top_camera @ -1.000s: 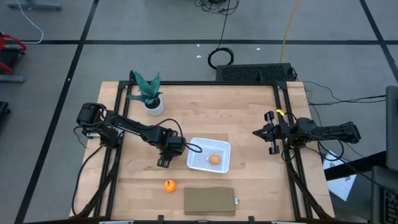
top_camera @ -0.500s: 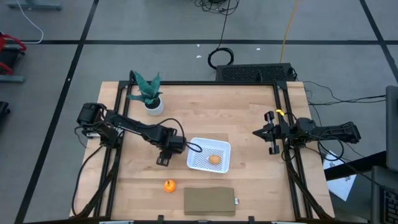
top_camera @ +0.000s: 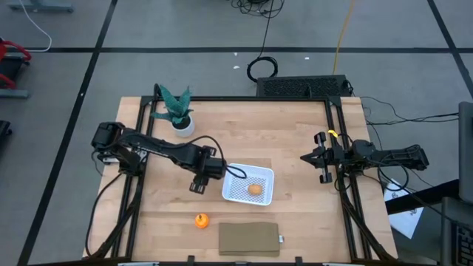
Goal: Pick and placing Produce into tupperware
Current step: Put the grapes into the white basket
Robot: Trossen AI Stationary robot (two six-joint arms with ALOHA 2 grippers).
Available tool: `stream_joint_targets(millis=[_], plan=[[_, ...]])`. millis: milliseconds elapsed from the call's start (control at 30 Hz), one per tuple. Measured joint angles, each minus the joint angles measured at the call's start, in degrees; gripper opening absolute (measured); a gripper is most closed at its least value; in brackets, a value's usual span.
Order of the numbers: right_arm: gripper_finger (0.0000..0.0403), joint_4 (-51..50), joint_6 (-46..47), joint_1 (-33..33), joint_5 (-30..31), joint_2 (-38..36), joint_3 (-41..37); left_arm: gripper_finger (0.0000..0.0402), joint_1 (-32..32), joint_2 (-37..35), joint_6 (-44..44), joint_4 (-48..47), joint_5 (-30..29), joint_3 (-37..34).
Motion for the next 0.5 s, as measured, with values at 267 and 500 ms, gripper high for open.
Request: stream_joint_targets(millis=[267,500], plan=[[0.0,0.0,-0.2,0.0,0.0,0.0,0.0,0.0207,-1.7,-1.8,1.4,-2.9,-2.7,2.1],[0.0,0.0,-0.4,0.0,0.0,0.0,0.0,0.0207,-2.6,-9.7,-0.5,-3.6,-3.8,2.1]])
